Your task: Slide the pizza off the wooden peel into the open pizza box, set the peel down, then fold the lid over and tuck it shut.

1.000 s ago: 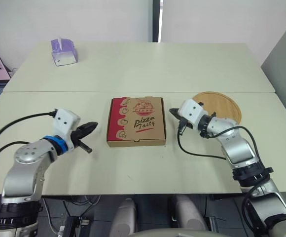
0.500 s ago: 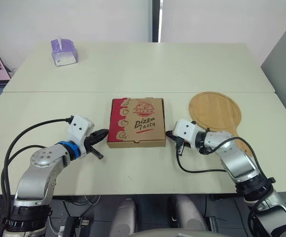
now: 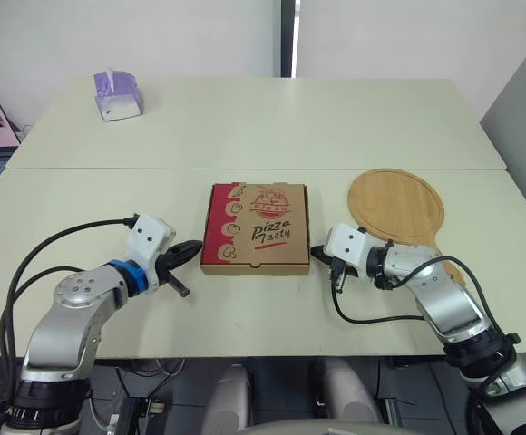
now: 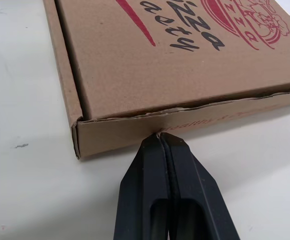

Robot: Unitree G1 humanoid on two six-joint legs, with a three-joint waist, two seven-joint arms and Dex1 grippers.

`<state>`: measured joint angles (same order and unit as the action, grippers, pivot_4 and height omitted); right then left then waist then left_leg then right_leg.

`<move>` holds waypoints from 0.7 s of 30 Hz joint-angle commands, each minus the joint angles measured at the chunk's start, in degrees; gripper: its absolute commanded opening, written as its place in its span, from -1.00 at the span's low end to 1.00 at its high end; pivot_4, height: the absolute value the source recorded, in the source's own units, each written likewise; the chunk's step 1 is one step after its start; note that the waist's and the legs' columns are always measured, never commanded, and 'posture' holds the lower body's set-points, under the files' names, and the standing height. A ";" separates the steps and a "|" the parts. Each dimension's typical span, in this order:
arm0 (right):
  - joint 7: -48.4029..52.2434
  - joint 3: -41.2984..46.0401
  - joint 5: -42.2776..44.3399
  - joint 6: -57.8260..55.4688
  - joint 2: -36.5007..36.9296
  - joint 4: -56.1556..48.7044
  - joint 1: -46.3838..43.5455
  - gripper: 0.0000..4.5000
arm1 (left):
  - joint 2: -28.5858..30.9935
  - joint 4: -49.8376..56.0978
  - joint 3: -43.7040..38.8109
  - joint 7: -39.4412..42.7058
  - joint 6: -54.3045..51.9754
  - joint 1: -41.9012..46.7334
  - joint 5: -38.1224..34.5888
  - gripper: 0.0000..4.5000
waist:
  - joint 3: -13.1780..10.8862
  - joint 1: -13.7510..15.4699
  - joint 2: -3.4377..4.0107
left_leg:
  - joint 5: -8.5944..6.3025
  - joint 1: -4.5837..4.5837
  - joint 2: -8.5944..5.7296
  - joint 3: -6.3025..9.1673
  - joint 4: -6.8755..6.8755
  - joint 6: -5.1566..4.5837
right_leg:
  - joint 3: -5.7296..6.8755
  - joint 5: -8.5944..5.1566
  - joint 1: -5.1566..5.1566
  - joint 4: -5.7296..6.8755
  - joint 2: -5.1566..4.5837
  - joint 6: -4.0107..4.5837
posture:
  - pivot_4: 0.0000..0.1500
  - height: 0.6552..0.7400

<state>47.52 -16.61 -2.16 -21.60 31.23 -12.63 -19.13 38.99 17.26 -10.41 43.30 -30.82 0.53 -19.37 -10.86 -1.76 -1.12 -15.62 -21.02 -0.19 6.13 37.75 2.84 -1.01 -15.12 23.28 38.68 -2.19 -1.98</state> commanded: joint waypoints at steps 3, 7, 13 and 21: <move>3.51 11.04 5.25 7.37 7.54 0.19 2.42 -0.97 | 5.17 3.39 -10.40 0.39 -1.94 -7.38 -1.38 -1.00 | -0.01 0.03 0.00 | 0.00 -0.01 0.01 0.01 -0.05 0.00 | 0.02 -0.01 0.00 -0.08 -0.01 0.00 | 1.00 1.00; 6.79 17.87 6.15 14.56 16.10 10.44 4.40 -0.97 | 6.89 2.87 -16.79 -0.84 -0.09 -13.73 1.37 -1.00 | -0.02 0.11 -0.01 | -0.01 -0.01 0.00 -0.08 -0.07 -0.02 | -0.01 -0.10 -0.06 -0.25 -0.05 -0.13 | 1.00 1.00; 8.26 20.97 4.67 26.74 23.48 29.25 2.64 -0.97 | 9.00 -0.29 -21.79 1.37 2.69 -17.59 2.22 -1.00 | -0.01 0.09 -0.01 | -0.01 0.01 0.03 -0.16 -0.29 -0.03 | -0.01 0.03 -0.13 -0.60 -0.04 0.05 | 1.00 1.00; 9.31 19.56 2.42 35.76 26.66 43.46 -2.22 -0.97 | 10.74 -2.54 -24.85 4.20 2.61 -18.14 1.37 -1.00 | -0.01 -0.16 -0.01 | -0.01 0.19 0.09 -0.44 -0.77 -0.03 | -0.17 0.03 -0.06 -0.71 -0.04 0.07 | 1.00 1.00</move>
<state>56.36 2.23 0.62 12.30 56.46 30.12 -19.90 48.76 14.87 -33.22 47.02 -29.23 -17.69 -17.75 -10.87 -1.93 -1.13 -15.63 -20.83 -0.10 5.70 36.98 2.81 -1.18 -15.09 23.22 37.96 -2.22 -1.91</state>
